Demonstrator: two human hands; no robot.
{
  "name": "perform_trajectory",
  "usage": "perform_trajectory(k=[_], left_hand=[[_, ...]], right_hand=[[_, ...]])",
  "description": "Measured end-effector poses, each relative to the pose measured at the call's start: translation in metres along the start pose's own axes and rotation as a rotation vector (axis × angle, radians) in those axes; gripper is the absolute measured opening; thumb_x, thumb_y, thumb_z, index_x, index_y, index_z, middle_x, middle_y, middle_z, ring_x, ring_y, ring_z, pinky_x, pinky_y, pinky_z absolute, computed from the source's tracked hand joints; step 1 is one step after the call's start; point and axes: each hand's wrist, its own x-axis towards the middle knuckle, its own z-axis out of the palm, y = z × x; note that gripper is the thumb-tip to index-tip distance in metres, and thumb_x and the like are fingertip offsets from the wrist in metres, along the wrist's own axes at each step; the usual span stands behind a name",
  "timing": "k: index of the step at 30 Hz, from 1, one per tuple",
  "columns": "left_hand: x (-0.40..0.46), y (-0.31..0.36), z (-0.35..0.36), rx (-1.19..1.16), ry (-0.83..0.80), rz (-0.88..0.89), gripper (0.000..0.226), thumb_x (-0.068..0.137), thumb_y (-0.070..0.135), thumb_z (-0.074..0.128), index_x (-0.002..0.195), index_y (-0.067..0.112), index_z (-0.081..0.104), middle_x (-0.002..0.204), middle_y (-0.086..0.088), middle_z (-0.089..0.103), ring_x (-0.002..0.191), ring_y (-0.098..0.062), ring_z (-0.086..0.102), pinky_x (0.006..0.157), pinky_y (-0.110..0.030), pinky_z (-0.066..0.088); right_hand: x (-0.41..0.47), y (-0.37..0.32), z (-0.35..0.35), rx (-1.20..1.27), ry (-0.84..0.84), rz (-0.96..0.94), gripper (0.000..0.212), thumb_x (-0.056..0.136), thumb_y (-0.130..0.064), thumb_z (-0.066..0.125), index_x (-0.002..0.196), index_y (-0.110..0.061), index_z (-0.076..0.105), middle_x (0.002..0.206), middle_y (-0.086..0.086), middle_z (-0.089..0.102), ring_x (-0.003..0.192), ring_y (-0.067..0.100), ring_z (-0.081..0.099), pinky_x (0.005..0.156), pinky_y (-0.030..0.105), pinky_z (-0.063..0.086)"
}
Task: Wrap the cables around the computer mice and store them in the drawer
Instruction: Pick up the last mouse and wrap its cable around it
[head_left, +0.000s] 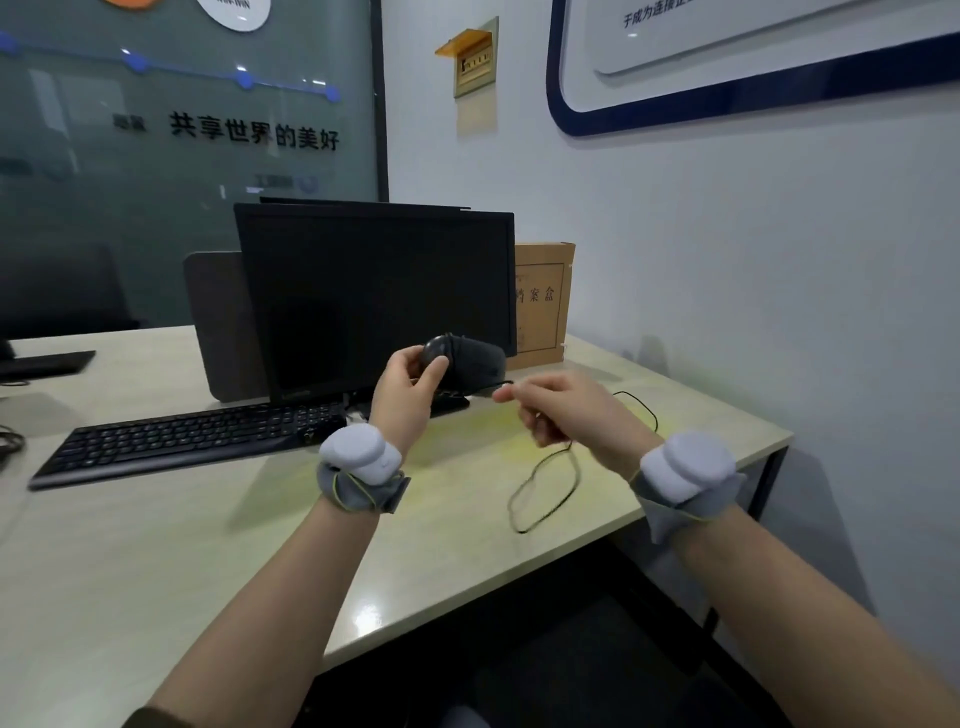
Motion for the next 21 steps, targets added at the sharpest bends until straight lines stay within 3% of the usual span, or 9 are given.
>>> perform_trajectory(k=[2, 4, 7, 11, 15, 18, 21], left_hand=[[-0.002, 0.004, -0.003, 0.153, -0.106, 0.098, 0.037, 0.092, 0.029, 0.053, 0.124, 0.012, 0.049, 0.104, 0.002, 0.057, 0.093, -0.012, 0.056, 0.074, -0.017, 0.043], [-0.004, 0.007, -0.005, 0.211, -0.295, 0.133, 0.036, 0.092, 0.028, 0.052, 0.125, 0.013, 0.05, 0.107, 0.001, 0.059, 0.095, -0.013, 0.059, 0.076, -0.017, 0.046], [-0.011, 0.01, -0.007, -0.051, -0.582, 0.019, 0.024, 0.094, 0.022, 0.047, 0.116, 0.018, 0.056, 0.105, -0.005, 0.061, 0.094, -0.02, 0.057, 0.087, -0.033, 0.048], [-0.017, 0.013, -0.01, -0.413, -0.731, -0.163, 0.027, 0.088, 0.027, 0.046, 0.109, 0.016, 0.059, 0.095, -0.011, 0.053, 0.085, -0.021, 0.047, 0.079, -0.033, 0.041], [-0.023, 0.016, -0.003, -0.696, -0.774, -0.274, 0.028, 0.085, 0.031, 0.044, 0.092, 0.014, 0.065, 0.082, -0.004, 0.062, 0.075, -0.019, 0.059, 0.07, -0.03, 0.054], [-0.022, 0.024, 0.007, -0.958, -0.717, -0.338, 0.035, 0.08, 0.035, 0.047, 0.101, 0.01, 0.059, 0.092, -0.008, 0.063, 0.075, -0.02, 0.067, 0.071, -0.029, 0.057], [-0.017, 0.028, 0.016, -1.007, -0.583, -0.302, 0.031, 0.091, 0.032, 0.043, 0.105, 0.009, 0.058, 0.093, -0.008, 0.068, 0.078, -0.017, 0.068, 0.072, -0.024, 0.056]], right_hand=[[0.002, -0.006, -0.008, -0.398, 0.143, -0.14, 0.014, 0.088, -0.029, 0.058, 0.08, -0.025, 0.068, 0.057, -0.012, 0.057, 0.043, -0.002, 0.049, 0.05, 0.016, 0.04], [0.005, -0.012, -0.013, -0.547, 0.177, -0.232, 0.011, 0.087, -0.03, 0.059, 0.08, -0.027, 0.066, 0.066, -0.016, 0.058, 0.058, -0.003, 0.054, 0.056, 0.015, 0.037], [0.009, -0.016, -0.021, -0.51, 0.176, -0.301, 0.008, 0.086, -0.027, 0.06, 0.079, -0.027, 0.064, 0.073, -0.016, 0.06, 0.07, -0.001, 0.056, 0.062, 0.014, 0.04], [0.014, -0.016, -0.031, -0.176, 0.156, -0.293, 0.015, 0.078, -0.023, 0.073, 0.074, -0.023, 0.058, 0.061, -0.014, 0.06, 0.052, -0.005, 0.053, 0.051, 0.006, 0.04], [0.018, -0.011, -0.036, 0.238, -0.139, -0.225, 0.002, 0.08, -0.024, 0.066, 0.078, -0.023, 0.066, 0.072, -0.008, 0.066, 0.064, 0.007, 0.06, 0.056, 0.016, 0.049], [0.024, -0.003, -0.017, 0.365, -0.024, -0.251, 0.025, 0.092, 0.001, 0.045, 0.075, -0.013, 0.057, 0.055, -0.008, 0.063, 0.05, 0.003, 0.057, 0.049, 0.019, 0.045], [0.028, 0.008, 0.003, 0.251, 0.173, -0.213, 0.026, 0.094, -0.003, 0.04, 0.075, -0.013, 0.053, 0.054, 0.0, 0.056, 0.041, 0.008, 0.048, 0.047, 0.022, 0.037]])
